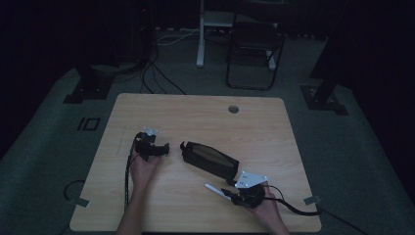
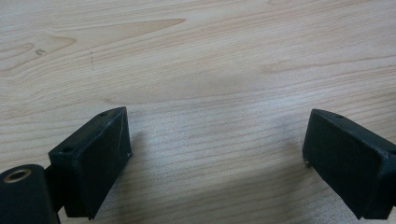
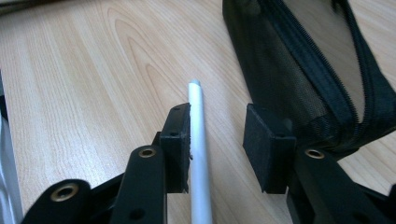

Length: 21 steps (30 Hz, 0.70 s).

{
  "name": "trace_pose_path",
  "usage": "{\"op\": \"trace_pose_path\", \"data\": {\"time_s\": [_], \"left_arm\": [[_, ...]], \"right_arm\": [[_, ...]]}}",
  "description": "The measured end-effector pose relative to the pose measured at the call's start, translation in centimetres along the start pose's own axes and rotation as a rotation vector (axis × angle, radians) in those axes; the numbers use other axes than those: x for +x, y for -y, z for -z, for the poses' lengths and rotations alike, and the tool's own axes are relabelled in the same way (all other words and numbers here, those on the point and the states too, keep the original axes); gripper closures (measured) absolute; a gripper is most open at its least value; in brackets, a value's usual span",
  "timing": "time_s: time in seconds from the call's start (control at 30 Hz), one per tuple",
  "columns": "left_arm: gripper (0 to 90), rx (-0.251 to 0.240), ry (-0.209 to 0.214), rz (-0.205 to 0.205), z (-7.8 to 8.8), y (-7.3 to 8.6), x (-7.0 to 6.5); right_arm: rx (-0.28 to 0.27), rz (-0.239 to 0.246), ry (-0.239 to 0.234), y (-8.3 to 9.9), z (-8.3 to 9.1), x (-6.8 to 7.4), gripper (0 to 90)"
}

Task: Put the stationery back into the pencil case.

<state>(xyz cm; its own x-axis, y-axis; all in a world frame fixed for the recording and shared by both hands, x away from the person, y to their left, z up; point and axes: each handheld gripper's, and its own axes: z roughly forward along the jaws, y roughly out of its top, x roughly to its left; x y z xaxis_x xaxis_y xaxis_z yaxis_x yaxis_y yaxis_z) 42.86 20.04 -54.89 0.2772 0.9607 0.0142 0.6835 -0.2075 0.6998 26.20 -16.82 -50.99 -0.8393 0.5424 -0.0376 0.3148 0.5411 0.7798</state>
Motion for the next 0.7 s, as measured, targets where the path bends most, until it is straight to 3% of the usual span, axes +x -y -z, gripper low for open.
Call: {"op": "trace_pose_path", "data": {"time_s": [0.7], "left_arm": [[8.1, 0.0, 0.0, 0.0, 0.0, 0.0, 0.0]], "right_arm": [[0.068, 0.022, -0.015, 0.9, -1.9, 0.6, 67.0]]}}
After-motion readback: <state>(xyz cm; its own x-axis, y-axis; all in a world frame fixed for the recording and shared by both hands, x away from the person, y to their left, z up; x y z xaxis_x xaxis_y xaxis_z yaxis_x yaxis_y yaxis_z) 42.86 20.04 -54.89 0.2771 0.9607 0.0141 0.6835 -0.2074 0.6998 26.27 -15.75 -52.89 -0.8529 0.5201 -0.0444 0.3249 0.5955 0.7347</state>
